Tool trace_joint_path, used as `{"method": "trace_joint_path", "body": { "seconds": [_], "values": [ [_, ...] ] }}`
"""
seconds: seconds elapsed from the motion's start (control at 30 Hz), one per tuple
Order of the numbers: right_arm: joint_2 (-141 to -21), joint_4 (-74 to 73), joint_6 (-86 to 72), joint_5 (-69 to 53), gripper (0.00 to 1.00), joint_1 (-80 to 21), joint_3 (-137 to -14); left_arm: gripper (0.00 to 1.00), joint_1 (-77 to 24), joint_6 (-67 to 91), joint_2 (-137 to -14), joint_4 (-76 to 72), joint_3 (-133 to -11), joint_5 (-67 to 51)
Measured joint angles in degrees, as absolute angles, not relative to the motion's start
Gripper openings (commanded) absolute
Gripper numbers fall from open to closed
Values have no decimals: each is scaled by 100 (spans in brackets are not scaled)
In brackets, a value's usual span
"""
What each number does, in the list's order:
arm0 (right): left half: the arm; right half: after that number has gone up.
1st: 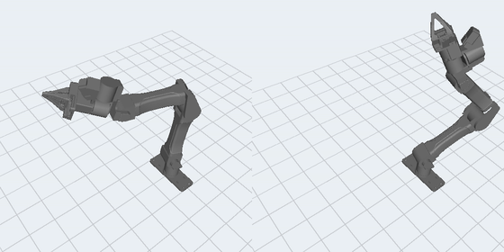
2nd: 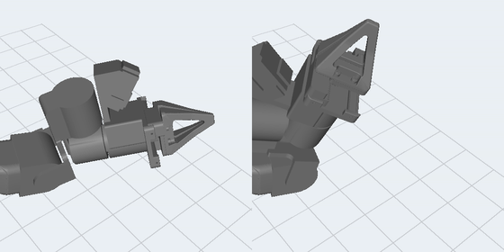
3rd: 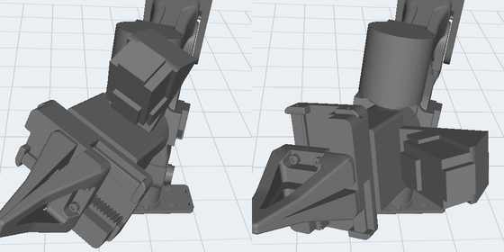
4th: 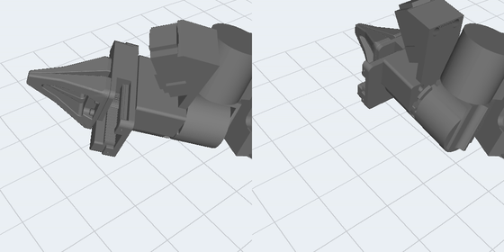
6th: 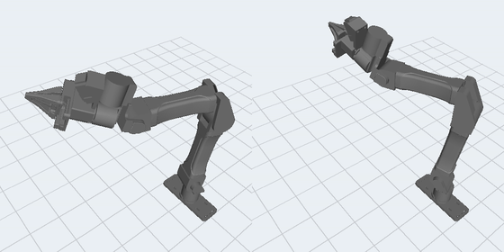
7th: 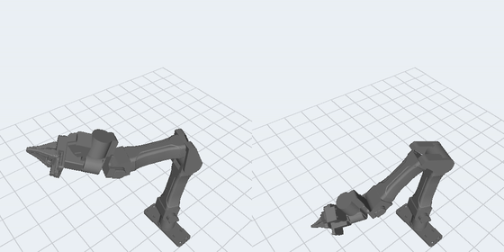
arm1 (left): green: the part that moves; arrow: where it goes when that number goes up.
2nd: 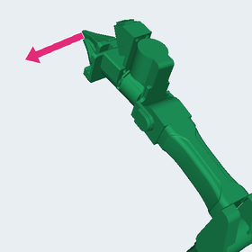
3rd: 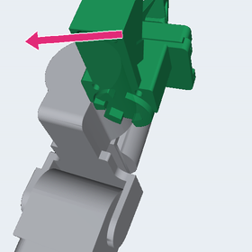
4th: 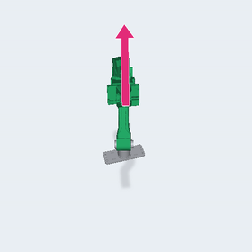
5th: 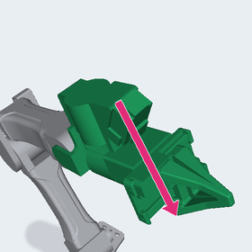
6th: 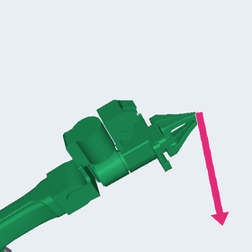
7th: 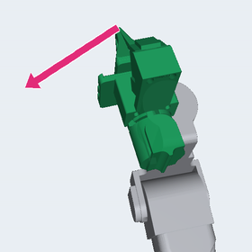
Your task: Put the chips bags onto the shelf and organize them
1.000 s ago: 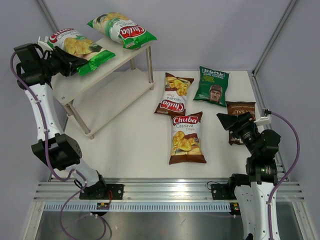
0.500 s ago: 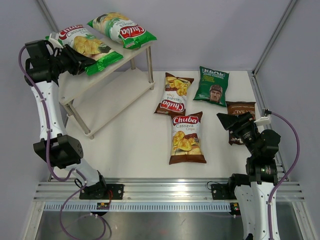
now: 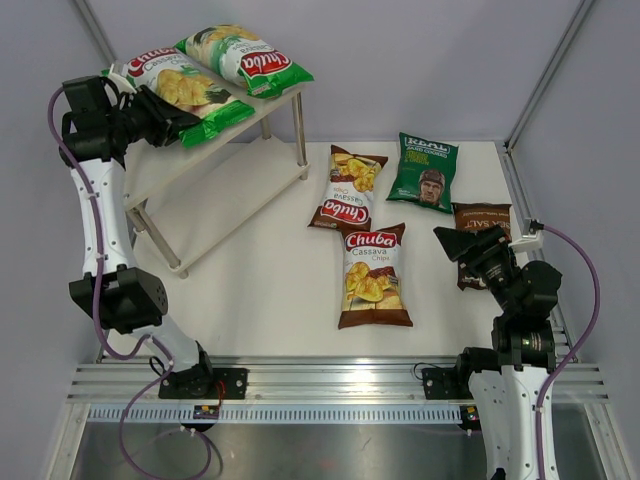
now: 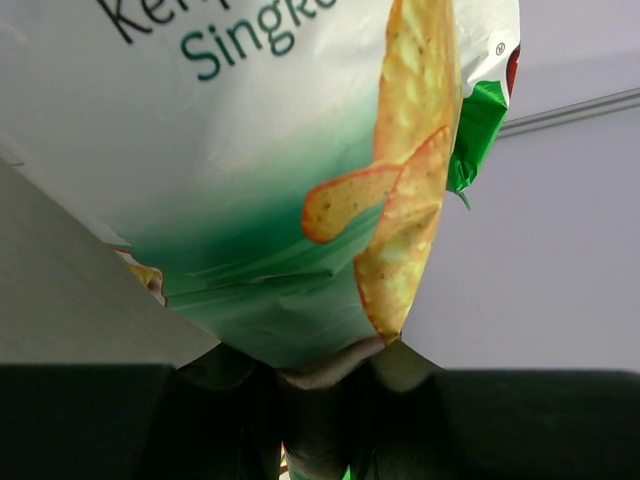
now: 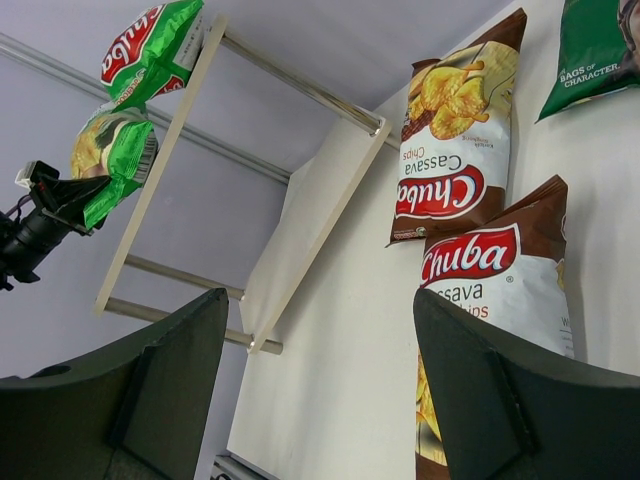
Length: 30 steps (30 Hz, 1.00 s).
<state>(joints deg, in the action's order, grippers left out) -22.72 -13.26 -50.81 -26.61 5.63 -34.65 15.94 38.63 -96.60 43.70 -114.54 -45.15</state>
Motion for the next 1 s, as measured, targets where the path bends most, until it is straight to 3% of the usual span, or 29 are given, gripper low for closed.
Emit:
{"method": "trace_joint_path", "body": {
  "seconds": [0.17, 0.3, 0.33, 0.53, 0.57, 0.8, 0.93, 1.0],
  "values": [
    [-2165, -1444, -5078, -2661, 83, 563, -3474, 36, 1557, 3922, -9684, 4362, -11463, -4475],
    [-2091, -1544, -5076, -2661, 83, 563, -3529, 55, 1557, 3927, -9684, 4386, -11463, -4403],
    [-2075, -1564, -5076, -2663, 83, 563, -3542, 65, 1557, 3927, -9684, 4394, -11463, -4366],
    [-2064, -1643, -5070, -2663, 84, 563, -3568, 85, 1559, 3916, -9633, 4329, -11408, -4106],
    [-2071, -1649, -5057, -2663, 84, 563, -3568, 99, 1559, 3894, -9605, 4353, -11408, -4062],
    [-2589, -1756, -4764, -2733, 89, 563, -3730, 99, 1704, 3658, -9408, 4709, -11480, -3765],
    [-3107, -1817, -4512, -2871, 100, 563, -3776, 99, 1890, 3476, -9209, 5002, -11480, -3575],
    [-3334, -1850, -4342, -2952, 99, 563, -3795, 99, 1986, 3371, -9076, 5120, -11480, -3503]
  ]
}}
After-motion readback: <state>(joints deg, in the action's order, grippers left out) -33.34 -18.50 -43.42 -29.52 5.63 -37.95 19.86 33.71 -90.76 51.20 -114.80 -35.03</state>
